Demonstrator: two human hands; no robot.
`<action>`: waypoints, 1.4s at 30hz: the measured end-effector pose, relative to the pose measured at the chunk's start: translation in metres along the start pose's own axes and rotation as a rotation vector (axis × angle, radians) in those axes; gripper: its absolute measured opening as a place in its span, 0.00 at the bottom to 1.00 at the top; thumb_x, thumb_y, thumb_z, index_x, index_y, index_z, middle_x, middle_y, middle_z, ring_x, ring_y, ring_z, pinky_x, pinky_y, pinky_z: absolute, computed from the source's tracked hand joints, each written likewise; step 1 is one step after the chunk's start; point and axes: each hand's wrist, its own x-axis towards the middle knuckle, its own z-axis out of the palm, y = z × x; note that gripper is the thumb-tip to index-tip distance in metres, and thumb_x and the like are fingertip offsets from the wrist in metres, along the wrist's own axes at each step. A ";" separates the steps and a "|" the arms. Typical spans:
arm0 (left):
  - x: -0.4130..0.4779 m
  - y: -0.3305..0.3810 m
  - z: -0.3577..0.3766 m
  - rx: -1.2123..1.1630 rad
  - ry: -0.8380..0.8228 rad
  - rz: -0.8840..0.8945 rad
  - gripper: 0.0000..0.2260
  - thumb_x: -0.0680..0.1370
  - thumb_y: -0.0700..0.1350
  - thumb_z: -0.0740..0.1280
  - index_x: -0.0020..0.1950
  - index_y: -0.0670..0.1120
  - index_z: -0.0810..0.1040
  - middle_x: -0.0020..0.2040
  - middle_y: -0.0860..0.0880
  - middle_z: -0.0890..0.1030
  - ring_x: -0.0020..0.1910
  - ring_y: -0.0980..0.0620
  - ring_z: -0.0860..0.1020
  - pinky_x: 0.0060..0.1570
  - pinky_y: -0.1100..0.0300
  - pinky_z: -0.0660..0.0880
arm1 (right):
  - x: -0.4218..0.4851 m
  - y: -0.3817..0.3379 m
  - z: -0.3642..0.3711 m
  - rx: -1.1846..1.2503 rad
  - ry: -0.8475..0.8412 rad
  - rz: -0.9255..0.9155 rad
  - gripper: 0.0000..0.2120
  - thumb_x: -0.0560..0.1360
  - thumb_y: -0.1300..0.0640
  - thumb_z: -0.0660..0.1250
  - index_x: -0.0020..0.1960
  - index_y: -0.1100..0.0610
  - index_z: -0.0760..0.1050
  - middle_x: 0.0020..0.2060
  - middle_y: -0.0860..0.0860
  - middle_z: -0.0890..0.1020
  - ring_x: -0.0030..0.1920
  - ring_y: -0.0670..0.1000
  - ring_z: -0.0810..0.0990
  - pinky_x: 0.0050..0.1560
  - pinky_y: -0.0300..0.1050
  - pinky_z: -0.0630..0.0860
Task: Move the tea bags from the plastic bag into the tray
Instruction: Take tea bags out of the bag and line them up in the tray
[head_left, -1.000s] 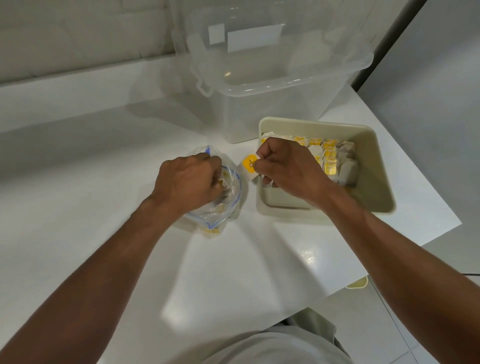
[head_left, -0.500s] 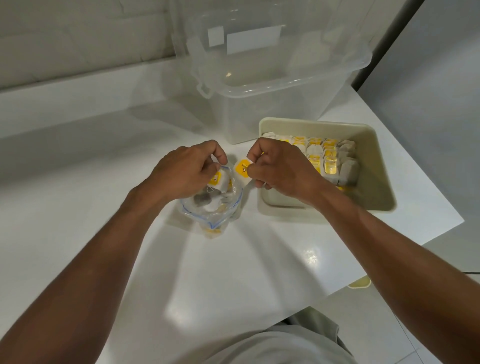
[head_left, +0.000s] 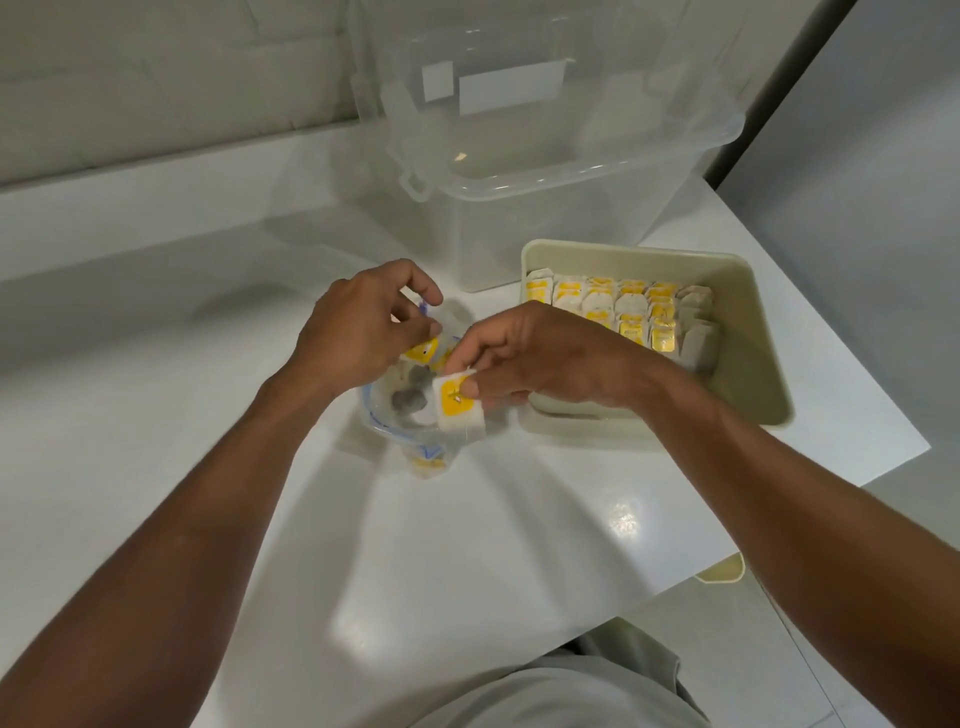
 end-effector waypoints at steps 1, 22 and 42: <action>-0.001 0.002 -0.001 -0.080 -0.081 -0.004 0.08 0.77 0.44 0.71 0.52 0.57 0.78 0.40 0.52 0.84 0.41 0.49 0.82 0.44 0.48 0.82 | 0.006 0.002 0.001 -0.065 0.113 -0.031 0.05 0.74 0.62 0.73 0.49 0.57 0.82 0.33 0.45 0.81 0.33 0.42 0.78 0.37 0.36 0.73; 0.004 0.023 -0.001 -0.286 -0.095 -0.033 0.14 0.70 0.45 0.79 0.51 0.47 0.80 0.39 0.43 0.84 0.32 0.45 0.82 0.37 0.57 0.80 | 0.003 0.015 -0.018 -0.143 0.298 -0.063 0.04 0.74 0.57 0.72 0.49 0.51 0.81 0.36 0.54 0.84 0.36 0.51 0.82 0.40 0.48 0.76; 0.033 0.094 0.049 -0.150 -0.291 0.127 0.13 0.69 0.39 0.78 0.49 0.50 0.81 0.42 0.44 0.83 0.38 0.42 0.83 0.49 0.42 0.81 | -0.050 0.046 -0.086 -0.130 0.454 -0.021 0.05 0.74 0.60 0.70 0.45 0.49 0.79 0.34 0.46 0.82 0.34 0.44 0.80 0.38 0.43 0.75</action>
